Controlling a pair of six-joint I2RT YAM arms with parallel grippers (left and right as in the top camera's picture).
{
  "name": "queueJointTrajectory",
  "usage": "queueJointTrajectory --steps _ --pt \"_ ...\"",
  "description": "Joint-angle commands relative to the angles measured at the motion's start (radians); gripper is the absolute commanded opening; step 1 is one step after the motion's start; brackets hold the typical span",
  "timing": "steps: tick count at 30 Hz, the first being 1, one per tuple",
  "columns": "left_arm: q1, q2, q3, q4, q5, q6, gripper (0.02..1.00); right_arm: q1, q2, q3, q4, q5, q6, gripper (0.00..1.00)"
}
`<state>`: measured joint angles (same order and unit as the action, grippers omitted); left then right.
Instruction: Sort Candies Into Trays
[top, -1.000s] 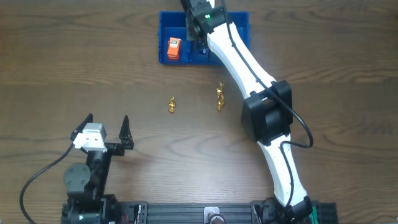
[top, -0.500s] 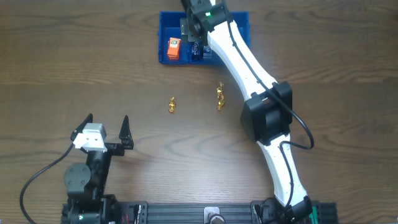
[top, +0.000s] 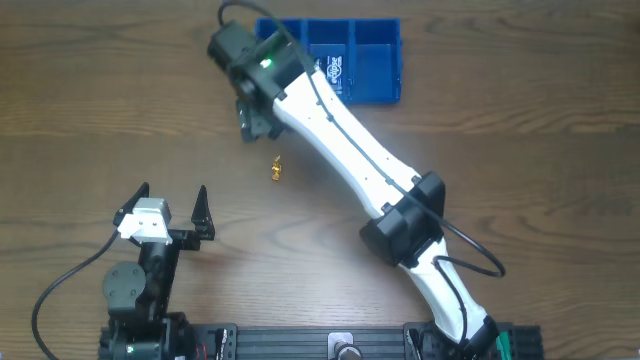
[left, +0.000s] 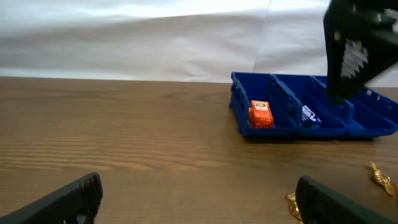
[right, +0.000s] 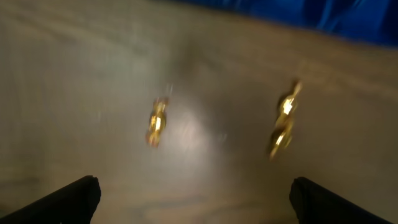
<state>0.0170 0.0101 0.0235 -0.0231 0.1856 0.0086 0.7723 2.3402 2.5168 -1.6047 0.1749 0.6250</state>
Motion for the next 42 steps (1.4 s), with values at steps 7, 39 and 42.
queueJointTrajectory --steps 7,39,42 --pt "0.004 -0.006 -0.019 -0.034 0.024 0.014 0.998 0.033 -0.017 -0.393 0.291 -0.126 0.085 1.000" --pt "0.004 -0.006 -0.019 -0.034 0.024 0.014 0.998 0.012 0.100 -0.514 0.521 -0.097 0.187 0.654" --pt "0.004 -0.006 -0.019 -0.034 0.024 0.014 0.998 0.012 0.100 -0.514 0.522 -0.099 0.187 0.540"
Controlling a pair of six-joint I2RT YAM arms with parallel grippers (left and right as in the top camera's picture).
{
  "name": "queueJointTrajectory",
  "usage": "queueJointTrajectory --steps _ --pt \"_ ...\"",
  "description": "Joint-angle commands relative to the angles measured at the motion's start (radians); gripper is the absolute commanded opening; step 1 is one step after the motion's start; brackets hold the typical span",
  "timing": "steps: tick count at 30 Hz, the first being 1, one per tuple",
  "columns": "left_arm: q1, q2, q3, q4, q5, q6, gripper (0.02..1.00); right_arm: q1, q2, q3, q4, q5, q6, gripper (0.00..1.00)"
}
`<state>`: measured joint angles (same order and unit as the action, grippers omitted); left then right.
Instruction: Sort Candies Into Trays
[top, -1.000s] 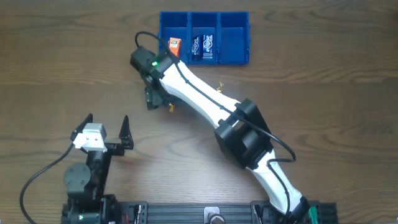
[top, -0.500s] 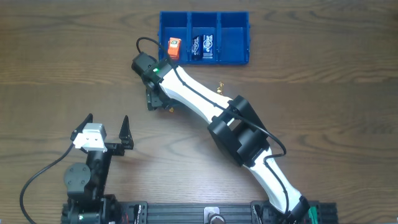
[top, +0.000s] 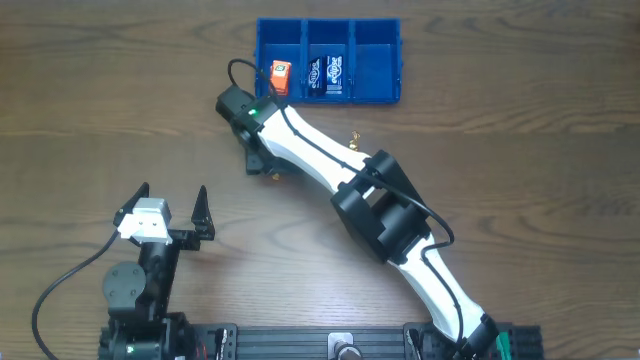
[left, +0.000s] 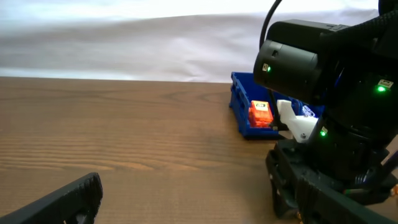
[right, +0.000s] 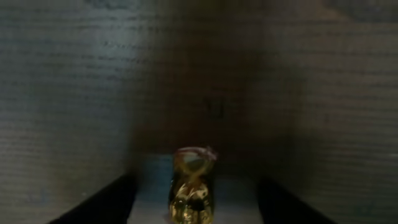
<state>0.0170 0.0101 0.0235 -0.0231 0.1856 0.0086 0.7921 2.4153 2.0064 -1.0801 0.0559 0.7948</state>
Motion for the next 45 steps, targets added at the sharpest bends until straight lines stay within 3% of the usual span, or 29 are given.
queueJointTrajectory --steps 1,7,19,27,30,34,45 --pt "0.004 -0.006 -0.019 -0.034 0.024 0.014 0.998 -0.008 0.024 -0.003 -0.002 0.020 0.018 0.518" --pt "0.004 -0.006 -0.019 -0.034 0.024 0.014 0.998 -0.008 0.024 -0.003 -0.001 0.016 0.021 0.312" --pt "0.004 -0.006 -0.019 -0.034 0.024 0.014 0.998 -0.014 -0.006 0.050 -0.037 0.014 -0.005 0.161" --pt "0.004 -0.006 -0.019 -0.034 0.024 0.014 0.998 -0.074 -0.174 0.203 -0.208 0.130 -0.058 0.150" --pt "0.004 -0.006 -0.019 -0.034 0.024 0.014 0.998 -0.144 -0.256 0.248 -0.255 0.222 -0.084 0.150" --pt "0.004 -0.006 -0.019 -0.034 0.024 0.014 0.996 -0.272 -0.291 0.299 -0.229 0.278 -0.194 0.148" --pt "0.004 -0.006 -0.019 -0.034 0.024 0.014 0.998 -0.452 -0.198 0.297 -0.056 0.280 -0.367 0.150"
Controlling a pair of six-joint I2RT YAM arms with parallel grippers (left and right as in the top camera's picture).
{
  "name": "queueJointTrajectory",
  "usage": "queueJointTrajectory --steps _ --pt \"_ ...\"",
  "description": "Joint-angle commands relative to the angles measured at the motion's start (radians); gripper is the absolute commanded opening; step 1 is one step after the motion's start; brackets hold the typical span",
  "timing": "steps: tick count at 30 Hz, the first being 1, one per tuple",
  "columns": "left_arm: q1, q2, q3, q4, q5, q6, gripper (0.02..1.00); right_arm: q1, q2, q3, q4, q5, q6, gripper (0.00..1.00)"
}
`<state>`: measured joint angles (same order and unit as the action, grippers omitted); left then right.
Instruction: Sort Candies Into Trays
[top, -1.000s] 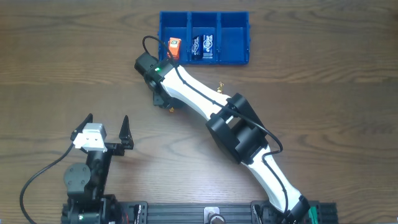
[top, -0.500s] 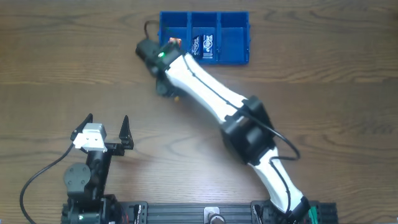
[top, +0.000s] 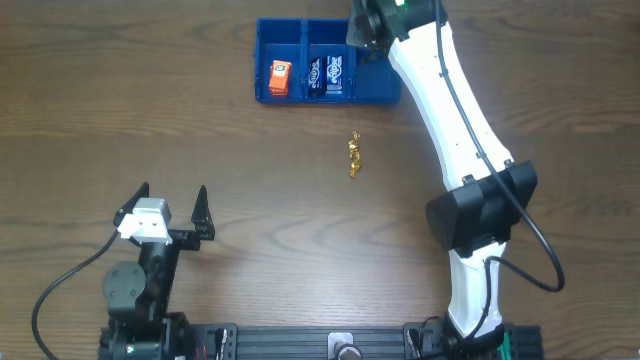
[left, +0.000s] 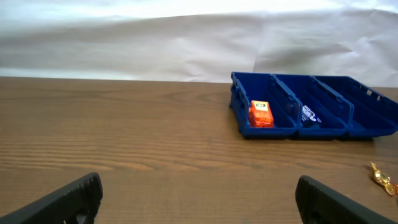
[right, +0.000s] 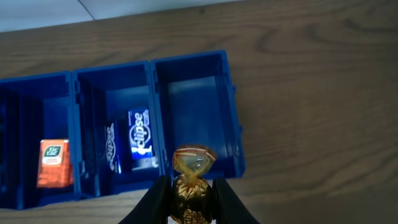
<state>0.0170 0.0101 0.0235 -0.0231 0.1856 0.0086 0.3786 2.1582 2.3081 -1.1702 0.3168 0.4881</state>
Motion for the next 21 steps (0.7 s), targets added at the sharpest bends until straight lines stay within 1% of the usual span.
queueJointTrajectory --steps 1,4,6,16,18,21 --pt "0.004 -0.006 -0.019 -0.034 0.024 0.014 0.998 -0.056 0.082 -0.005 0.057 0.019 -0.072 0.150" --pt "0.004 -0.006 -0.019 -0.034 0.024 0.014 0.998 -0.077 0.110 -0.005 0.092 0.019 -0.079 0.150" --pt "0.004 -0.006 -0.019 -0.034 0.024 0.014 0.998 -0.087 0.130 -0.005 0.114 -0.001 -0.079 0.150" --pt "0.004 -0.006 -0.019 -0.034 0.024 0.014 0.998 -0.086 0.206 -0.011 0.188 -0.004 -0.079 0.152" --pt "0.004 -0.006 -0.019 -0.034 0.024 0.014 0.998 -0.084 0.216 -0.011 0.206 -0.016 -0.098 0.152" --pt "0.004 -0.006 -0.019 -0.034 0.024 0.014 0.998 -0.084 0.226 -0.011 0.219 -0.015 -0.097 0.154"
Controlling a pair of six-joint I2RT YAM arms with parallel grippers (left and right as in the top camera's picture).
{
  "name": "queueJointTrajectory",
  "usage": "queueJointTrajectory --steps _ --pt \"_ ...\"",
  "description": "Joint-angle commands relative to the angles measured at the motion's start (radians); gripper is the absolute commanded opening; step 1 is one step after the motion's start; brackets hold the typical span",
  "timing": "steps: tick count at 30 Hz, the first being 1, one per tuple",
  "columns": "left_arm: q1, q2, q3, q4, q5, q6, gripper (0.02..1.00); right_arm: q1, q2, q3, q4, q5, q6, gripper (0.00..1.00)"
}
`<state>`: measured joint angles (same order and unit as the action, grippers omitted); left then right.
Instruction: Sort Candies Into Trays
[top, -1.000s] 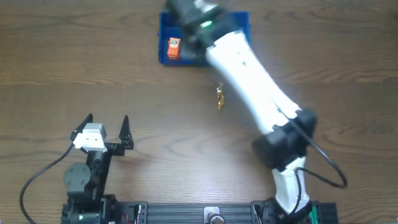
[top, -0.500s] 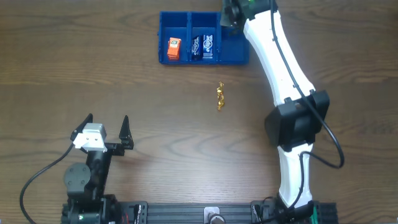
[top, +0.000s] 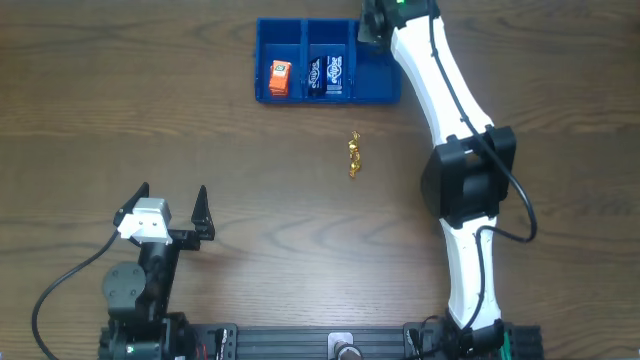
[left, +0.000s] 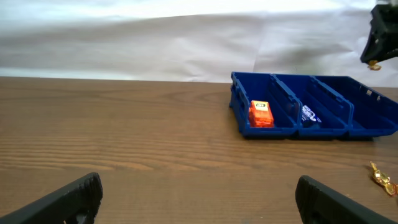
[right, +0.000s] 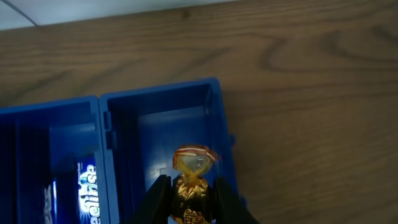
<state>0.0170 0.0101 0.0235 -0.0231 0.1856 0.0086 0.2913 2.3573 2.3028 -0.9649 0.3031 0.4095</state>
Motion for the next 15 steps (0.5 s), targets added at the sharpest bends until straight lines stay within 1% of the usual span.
queueJointTrajectory --steps 1,4,5,6,8,9,10,11,15 --pt "0.004 -0.006 -0.019 -0.034 0.024 0.014 0.998 0.003 0.027 -0.006 0.014 -0.002 -0.018 0.152" --pt "0.004 -0.006 -0.019 -0.034 0.024 0.014 0.998 0.003 0.027 -0.006 0.018 -0.002 -0.018 0.163" --pt "0.004 -0.006 -0.019 -0.034 0.024 0.014 0.998 0.003 0.027 -0.006 0.018 -0.002 -0.018 0.180" --pt "0.004 -0.006 -0.019 -0.034 0.024 0.014 0.998 0.003 0.027 -0.006 0.018 -0.002 -0.018 0.233" --pt "0.004 -0.006 -0.019 -0.034 0.024 0.014 0.998 0.003 0.027 -0.006 0.018 -0.009 -0.019 0.463" --pt "0.004 -0.006 -0.019 -0.034 0.024 0.014 0.996 0.004 0.027 -0.006 0.018 -0.010 -0.019 0.665" --pt "0.004 -0.006 -0.019 -0.034 0.024 0.014 0.998 0.005 0.027 -0.006 0.018 -0.009 -0.019 0.776" --pt "0.004 -0.006 -0.019 -0.034 0.024 0.014 0.998 0.007 0.027 -0.006 0.017 -0.009 -0.019 0.842" --pt "0.004 -0.006 -0.019 -0.034 0.024 0.014 0.998 0.013 0.027 -0.006 0.005 -0.010 -0.018 0.895"
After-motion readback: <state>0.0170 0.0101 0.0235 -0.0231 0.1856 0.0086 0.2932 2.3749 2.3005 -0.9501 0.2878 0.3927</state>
